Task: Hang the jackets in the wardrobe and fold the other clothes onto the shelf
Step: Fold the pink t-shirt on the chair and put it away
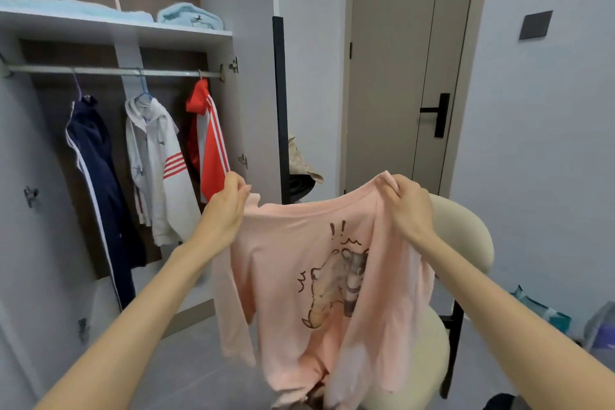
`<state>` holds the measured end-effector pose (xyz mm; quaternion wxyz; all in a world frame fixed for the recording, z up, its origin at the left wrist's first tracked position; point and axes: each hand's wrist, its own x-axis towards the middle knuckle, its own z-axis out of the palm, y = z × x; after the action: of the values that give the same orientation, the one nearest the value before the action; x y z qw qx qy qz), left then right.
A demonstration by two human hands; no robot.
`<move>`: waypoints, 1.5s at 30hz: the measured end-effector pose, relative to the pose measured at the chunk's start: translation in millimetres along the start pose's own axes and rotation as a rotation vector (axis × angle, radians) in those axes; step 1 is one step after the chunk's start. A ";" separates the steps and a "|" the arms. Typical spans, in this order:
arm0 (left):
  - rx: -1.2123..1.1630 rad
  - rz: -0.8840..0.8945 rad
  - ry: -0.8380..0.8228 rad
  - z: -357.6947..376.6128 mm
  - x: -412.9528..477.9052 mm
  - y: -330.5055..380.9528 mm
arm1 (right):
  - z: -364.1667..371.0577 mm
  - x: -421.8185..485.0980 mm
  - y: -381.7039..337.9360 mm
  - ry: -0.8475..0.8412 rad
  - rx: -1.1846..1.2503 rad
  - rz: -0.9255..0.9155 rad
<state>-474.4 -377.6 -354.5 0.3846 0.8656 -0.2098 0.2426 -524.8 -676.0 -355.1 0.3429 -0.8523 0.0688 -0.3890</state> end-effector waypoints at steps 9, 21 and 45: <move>-0.205 0.286 0.366 -27.5 18.7 45.2 | -73.0 23.9 -50.0 0.118 0.200 -0.275; -0.207 0.520 0.721 -144.0 76.9 164.4 | -175.4 58.4 -175.7 0.413 0.201 -0.589; 0.289 0.123 -0.241 64.9 -2.9 21.6 | -61.1 -20.9 52.0 -0.276 -0.156 0.053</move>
<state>-471.8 -440.3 -382.1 0.2127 0.9201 -0.2697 0.1880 -574.8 -739.7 -373.0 0.2921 -0.9196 0.0736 -0.2522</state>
